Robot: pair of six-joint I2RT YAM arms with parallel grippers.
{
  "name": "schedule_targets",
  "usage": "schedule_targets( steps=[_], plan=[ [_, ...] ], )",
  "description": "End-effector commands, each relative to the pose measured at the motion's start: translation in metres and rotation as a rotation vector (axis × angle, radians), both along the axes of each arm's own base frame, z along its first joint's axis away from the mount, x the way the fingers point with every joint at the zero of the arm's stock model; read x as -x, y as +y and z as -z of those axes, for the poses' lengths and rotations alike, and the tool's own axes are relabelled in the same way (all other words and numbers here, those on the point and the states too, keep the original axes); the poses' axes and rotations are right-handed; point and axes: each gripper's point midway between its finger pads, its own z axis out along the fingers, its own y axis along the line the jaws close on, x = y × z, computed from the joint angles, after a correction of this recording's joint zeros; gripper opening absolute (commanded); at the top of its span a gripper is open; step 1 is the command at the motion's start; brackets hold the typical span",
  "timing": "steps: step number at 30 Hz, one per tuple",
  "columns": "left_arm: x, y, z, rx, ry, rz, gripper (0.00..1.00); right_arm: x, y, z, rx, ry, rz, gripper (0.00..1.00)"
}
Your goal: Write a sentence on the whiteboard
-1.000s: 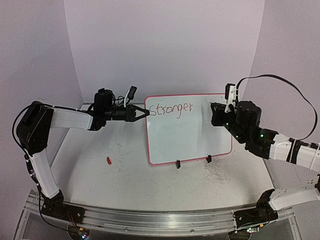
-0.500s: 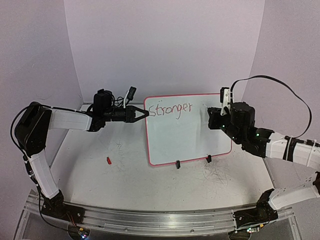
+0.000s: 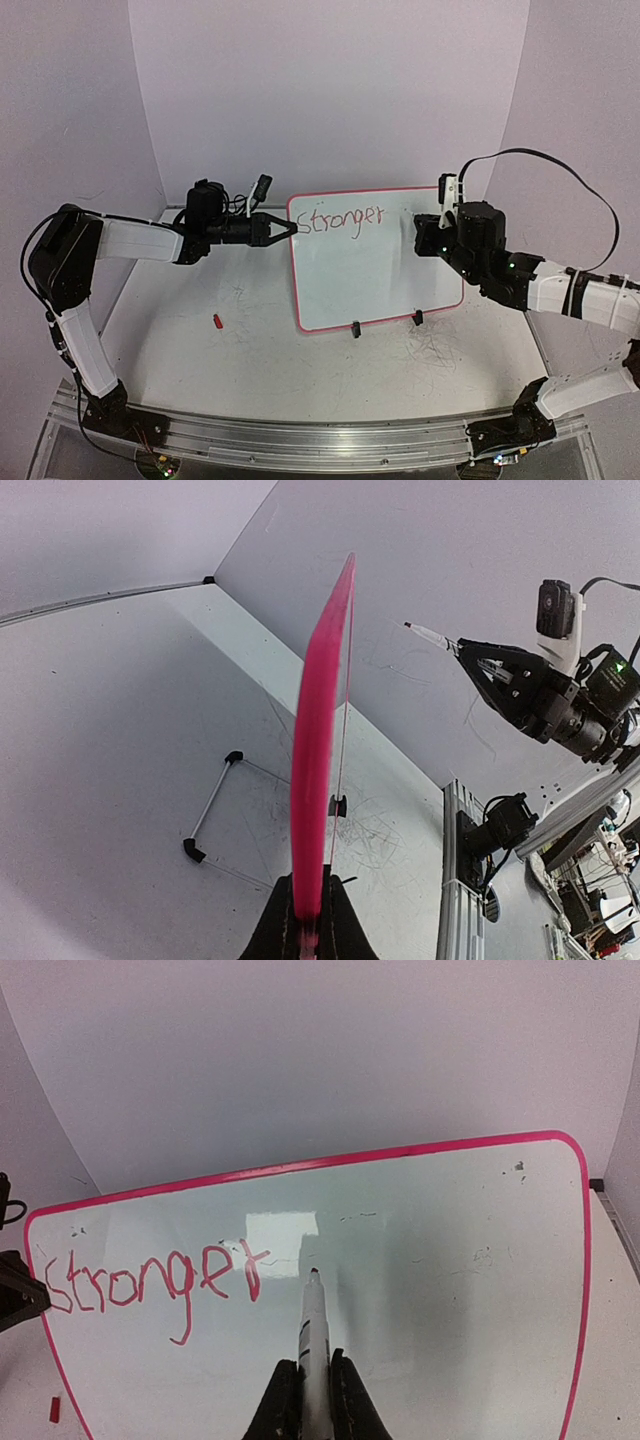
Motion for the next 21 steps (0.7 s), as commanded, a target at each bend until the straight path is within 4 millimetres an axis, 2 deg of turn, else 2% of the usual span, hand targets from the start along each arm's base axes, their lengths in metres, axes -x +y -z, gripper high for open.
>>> schedule_targets(
  steps=[1,9,21],
  plan=[
    [0.007,-0.004,-0.006,-0.006,-0.026,0.014,0.0,-0.005,-0.003,-0.017,0.016,-0.043,0.022,0.0],
    [0.006,-0.005,-0.004,-0.007,-0.021,0.014,0.0,-0.012,0.005,-0.006,0.04,-0.02,0.01,0.0],
    [0.006,-0.005,-0.003,-0.007,-0.02,0.015,0.0,-0.023,0.022,0.0,0.04,0.001,-0.027,0.0]
  ],
)
